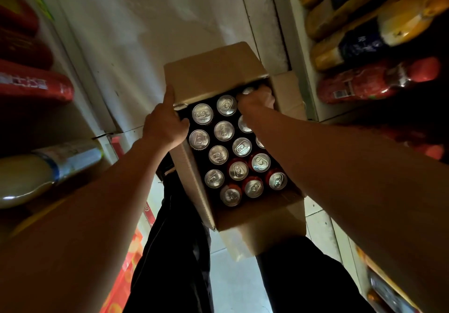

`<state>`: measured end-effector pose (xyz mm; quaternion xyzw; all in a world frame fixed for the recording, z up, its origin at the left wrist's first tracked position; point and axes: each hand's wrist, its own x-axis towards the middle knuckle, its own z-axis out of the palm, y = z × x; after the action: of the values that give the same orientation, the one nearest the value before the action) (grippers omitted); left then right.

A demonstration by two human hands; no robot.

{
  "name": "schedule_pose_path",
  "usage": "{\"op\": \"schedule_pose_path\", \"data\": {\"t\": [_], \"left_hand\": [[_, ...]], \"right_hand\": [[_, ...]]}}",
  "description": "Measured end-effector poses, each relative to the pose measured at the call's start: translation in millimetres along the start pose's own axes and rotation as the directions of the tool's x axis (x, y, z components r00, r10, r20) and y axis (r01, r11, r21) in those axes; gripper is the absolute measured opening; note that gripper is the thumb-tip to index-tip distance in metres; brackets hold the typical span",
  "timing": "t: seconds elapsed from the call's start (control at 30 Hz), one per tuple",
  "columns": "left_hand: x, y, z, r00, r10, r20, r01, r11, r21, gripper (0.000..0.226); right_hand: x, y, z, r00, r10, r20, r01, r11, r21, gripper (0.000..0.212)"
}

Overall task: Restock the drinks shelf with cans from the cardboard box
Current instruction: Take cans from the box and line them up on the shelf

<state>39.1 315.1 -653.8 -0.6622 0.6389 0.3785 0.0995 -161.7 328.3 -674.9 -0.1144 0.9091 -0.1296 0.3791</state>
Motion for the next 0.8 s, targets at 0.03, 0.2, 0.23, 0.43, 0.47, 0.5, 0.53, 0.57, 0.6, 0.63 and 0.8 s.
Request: {"op": "schedule_pose_path", "data": {"t": [0.03, 0.2, 0.23, 0.43, 0.47, 0.5, 0.53, 0.57, 0.6, 0.63, 0.8], "left_hand": [[0.3, 0.3, -3.0, 0.999, -0.004, 0.052, 0.004, 1.0, -0.001, 0.09], [-14.8, 39.0, -51.2, 0.979, 0.093, 0.18, -0.101, 0.994, 0.033, 0.117], [-19.6, 52.8, -61.7, 0.966, 0.177, 0.19, -0.183, 0.983, 0.015, 0.125], [-90.8, 185.6, -169.8, 0.774, 0.564, 0.286, -0.504, 0.823, -0.26, 0.136], [-104.3, 205.7, -188.0, 0.744, 0.605, 0.283, -0.541, 0.794, -0.277, 0.131], [-119.4, 228.1, -209.9, 0.705, 0.65, 0.284, -0.588, 0.759, -0.278, 0.123], [-137.1, 251.7, -233.2, 0.664, 0.694, 0.279, -0.634, 0.72, -0.281, 0.108], [-153.3, 272.6, -256.2, 0.643, 0.716, 0.271, -0.661, 0.698, -0.274, 0.09], [-167.3, 288.6, -273.6, 0.631, 0.729, 0.265, -0.672, 0.684, -0.282, 0.076], [-186.8, 312.1, -302.1, 0.611, 0.75, 0.254, -0.69, 0.662, -0.293, 0.068], [-263.3, 381.8, -387.0, 0.592, 0.777, 0.213, -0.644, 0.615, -0.455, 0.053]], "right_hand": [[-4.3, 0.4, -4.5, 0.999, -0.034, 0.006, 0.034, 0.999, -0.03, 0.057], [-45.7, -8.5, -75.3, 0.985, -0.162, -0.06, 0.163, 0.987, 0.003, 0.048], [-56.0, -12.8, -93.2, 0.986, -0.154, -0.058, 0.157, 0.987, 0.044, 0.04], [-165.7, -93.0, -267.9, 0.961, -0.225, 0.159, 0.185, 0.956, 0.229, 0.02], [-186.2, -105.5, -293.7, 0.948, -0.265, 0.178, 0.221, 0.947, 0.232, 0.023], [-209.7, -119.0, -323.0, 0.938, -0.304, 0.167, 0.261, 0.936, 0.237, 0.024], [-234.3, -133.2, -354.2, 0.926, -0.35, 0.139, 0.311, 0.919, 0.24, 0.022], [-257.2, -145.5, -382.1, 0.916, -0.39, 0.098, 0.359, 0.903, 0.235, 0.02], [-273.0, -154.2, -401.2, 0.905, -0.42, 0.063, 0.396, 0.889, 0.231, 0.021], [-295.5, -168.7, -431.6, 0.89, -0.455, 0.018, 0.439, 0.869, 0.229, 0.023], [-378.9, -201.7, -531.1, 0.774, -0.623, -0.116, 0.631, 0.773, 0.06, 0.057]]}}
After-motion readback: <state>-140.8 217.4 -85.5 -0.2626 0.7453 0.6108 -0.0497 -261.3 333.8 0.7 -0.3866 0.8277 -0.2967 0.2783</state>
